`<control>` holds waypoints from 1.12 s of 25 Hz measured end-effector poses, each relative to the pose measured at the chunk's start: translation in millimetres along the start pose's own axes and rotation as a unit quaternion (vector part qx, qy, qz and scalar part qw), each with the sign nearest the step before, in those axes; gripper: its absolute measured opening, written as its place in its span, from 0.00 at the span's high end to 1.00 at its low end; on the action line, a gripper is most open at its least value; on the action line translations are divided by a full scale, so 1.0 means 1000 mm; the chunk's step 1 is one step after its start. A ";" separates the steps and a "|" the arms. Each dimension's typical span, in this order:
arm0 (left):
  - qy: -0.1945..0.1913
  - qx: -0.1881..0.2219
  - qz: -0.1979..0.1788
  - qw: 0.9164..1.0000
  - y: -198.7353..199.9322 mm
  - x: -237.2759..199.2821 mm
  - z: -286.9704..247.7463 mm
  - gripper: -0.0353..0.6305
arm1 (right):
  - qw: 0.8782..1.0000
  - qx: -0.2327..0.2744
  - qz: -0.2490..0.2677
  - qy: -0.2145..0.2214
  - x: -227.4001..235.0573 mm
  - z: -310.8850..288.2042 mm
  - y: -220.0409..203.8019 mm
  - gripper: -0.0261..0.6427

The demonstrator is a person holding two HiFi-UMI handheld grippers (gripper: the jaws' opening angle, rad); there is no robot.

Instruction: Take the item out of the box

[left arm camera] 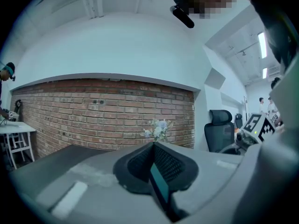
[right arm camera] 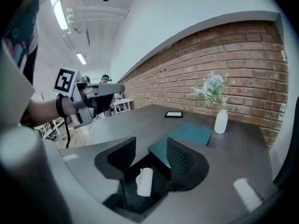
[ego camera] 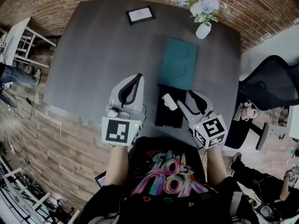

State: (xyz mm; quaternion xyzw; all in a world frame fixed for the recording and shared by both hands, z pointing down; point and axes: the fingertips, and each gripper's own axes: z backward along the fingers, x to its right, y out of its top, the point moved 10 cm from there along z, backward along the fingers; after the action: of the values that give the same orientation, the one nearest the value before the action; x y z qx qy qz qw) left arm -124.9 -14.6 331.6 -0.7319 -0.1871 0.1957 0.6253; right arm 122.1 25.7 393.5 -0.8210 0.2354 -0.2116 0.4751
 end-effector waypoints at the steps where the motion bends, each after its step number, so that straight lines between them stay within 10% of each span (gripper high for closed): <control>1: 0.001 0.001 -0.002 1.000 0.000 -0.001 0.001 0.95 | 1.000 -0.008 0.002 0.006 -0.002 -0.004 -0.003 0.66; 28: 0.023 0.011 -0.007 1.000 -0.001 -0.009 0.007 0.95 | 0.972 -0.196 0.113 0.067 -0.018 -0.091 -0.082 0.58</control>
State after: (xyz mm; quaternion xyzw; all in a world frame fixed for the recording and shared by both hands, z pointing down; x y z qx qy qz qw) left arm -136.9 -13.1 332.4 -0.7279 -0.1751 0.1765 0.6390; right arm 70.6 9.9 505.1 -0.8503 0.3950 -0.1606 0.3086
